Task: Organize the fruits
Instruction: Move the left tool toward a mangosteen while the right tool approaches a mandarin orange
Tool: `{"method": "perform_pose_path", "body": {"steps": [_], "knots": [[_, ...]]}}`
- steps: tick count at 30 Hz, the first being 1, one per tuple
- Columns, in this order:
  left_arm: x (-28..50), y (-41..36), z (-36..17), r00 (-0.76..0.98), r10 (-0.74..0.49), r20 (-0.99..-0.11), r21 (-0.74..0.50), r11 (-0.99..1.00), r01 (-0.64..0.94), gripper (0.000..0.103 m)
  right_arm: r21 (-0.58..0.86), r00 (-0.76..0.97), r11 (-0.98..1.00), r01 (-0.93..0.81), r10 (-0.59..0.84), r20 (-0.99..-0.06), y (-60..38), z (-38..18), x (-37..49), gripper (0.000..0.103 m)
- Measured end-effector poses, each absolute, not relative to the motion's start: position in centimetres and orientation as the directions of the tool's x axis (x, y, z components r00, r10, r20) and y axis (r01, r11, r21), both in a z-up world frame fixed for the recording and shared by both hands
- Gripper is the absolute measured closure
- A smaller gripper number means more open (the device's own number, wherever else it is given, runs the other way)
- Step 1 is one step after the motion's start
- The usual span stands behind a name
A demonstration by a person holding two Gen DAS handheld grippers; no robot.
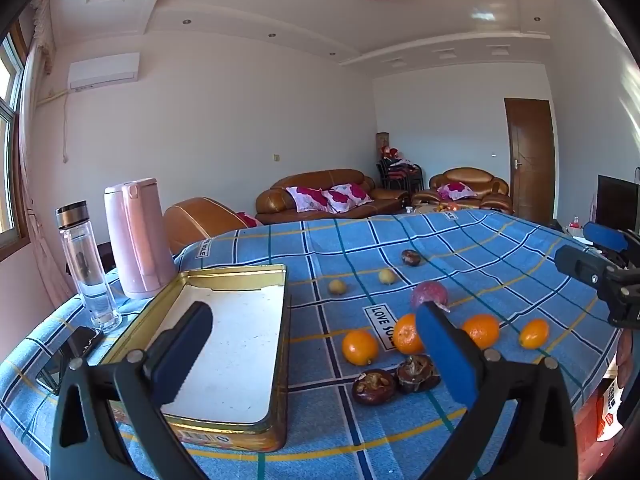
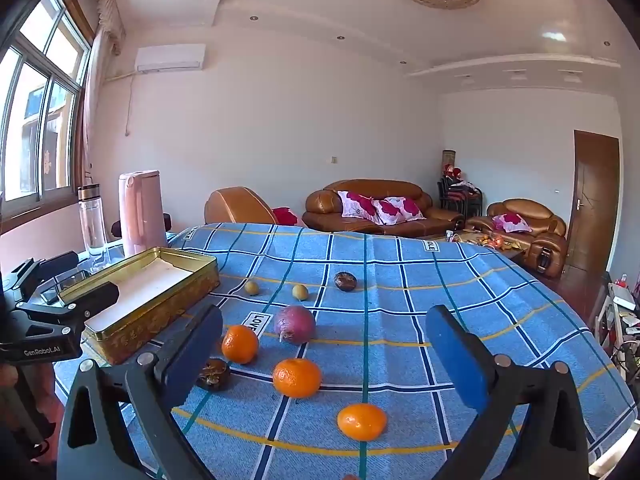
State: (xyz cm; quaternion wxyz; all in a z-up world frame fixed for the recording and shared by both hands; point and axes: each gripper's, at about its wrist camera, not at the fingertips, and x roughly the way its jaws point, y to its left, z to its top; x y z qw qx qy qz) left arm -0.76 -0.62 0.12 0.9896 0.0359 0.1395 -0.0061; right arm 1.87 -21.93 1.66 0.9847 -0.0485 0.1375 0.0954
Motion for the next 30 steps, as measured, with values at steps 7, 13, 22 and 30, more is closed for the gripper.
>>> {"method": "perform_pose_path", "body": {"steps": [7, 13, 22, 30], "knots": [[-0.93, -0.35, 0.12, 0.962, 0.001, -0.272, 0.066, 0.998, 0.017, 0.000, -0.076, 0.942, 0.974, -0.215, 0.186, -0.281, -21.22, 1.76, 1.49, 0.001], [-1.01, -0.46, 0.02, 0.962, 0.002, -0.273, 0.068, 0.998, 0.017, 0.000, -0.067, 0.937, 0.972, -0.224, 0.196, -0.288, -21.01, 1.61, 1.63, 0.001], [-1.04, -0.42, -0.13, 0.961, 0.001, -0.275, 0.067, 0.998, 0.019, 0.000, -0.056, 0.934, 0.972, -0.229, 0.203, -0.293, -21.23, 1.35, 1.66, 0.001], [-0.99, -0.41, -0.33, 0.960, 0.000, -0.280, 0.067, 0.998, 0.019, 0.000, -0.058, 0.933, 0.971, -0.233, 0.207, -0.295, -21.17, 1.29, 1.66, 0.001]]}}
